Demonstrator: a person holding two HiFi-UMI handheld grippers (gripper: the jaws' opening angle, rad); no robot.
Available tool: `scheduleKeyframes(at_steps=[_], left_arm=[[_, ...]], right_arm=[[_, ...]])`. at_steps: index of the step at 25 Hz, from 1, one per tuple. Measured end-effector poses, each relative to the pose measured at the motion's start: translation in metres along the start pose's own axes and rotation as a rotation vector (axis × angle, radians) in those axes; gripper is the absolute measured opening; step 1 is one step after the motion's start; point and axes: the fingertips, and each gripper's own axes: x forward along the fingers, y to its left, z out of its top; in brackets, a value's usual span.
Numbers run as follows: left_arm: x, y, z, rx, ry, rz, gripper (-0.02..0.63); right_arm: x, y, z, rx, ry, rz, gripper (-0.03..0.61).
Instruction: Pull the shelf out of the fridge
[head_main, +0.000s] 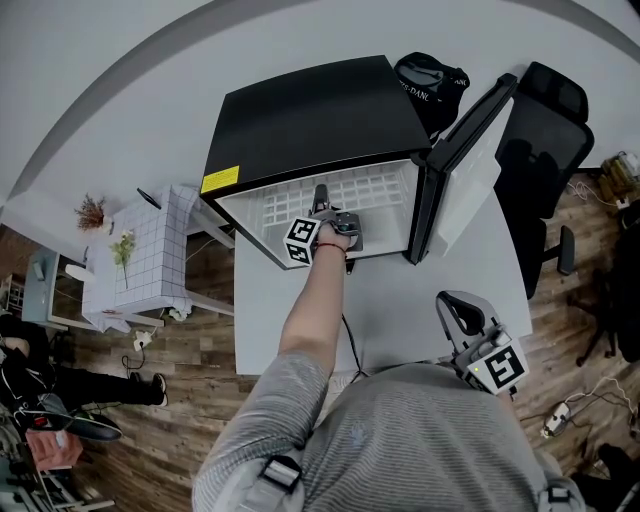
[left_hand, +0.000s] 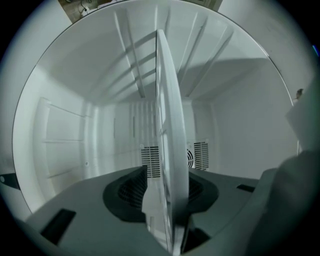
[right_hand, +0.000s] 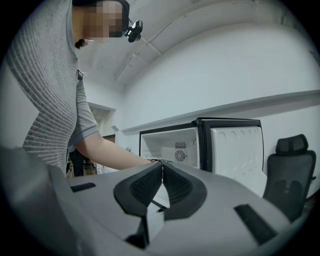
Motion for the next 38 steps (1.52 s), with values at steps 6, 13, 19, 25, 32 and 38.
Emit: scheduleKeyframes(at_steps=[6, 13, 19, 25, 32, 38], left_arm=[[0.002, 0.003, 0.004, -0.004, -0.024, 0.006, 0.148], [0.004, -0.004, 0.006, -0.005, -0.042, -0.03, 0.06], [0.005, -0.006, 0.005, -0.028, -0.041, -0.045, 0.034], [0.005, -0.006, 0.005, -0.035, -0.035, -0.051, 0.032], [0.004, -0.006, 0.004, -0.047, -0.033, -0.05, 0.032], [0.004, -0.006, 0.005, -0.062, -0.035, -0.047, 0.032]], right_arm=[[-0.004, -0.003, -0.001, 0.0, 0.008, -0.012, 0.014], [-0.006, -0.004, -0.002, -0.004, 0.015, -0.016, 0.014], [-0.006, -0.002, 0.0, -0.013, 0.013, -0.008, 0.014], [0.012, 0.001, 0.009, -0.085, 0.009, 0.035, 0.014], [0.05, -0.014, 0.013, -0.198, 0.046, 0.051, 0.014], [0.079, -0.083, 0.031, -0.18, 0.007, -0.178, 0.014]])
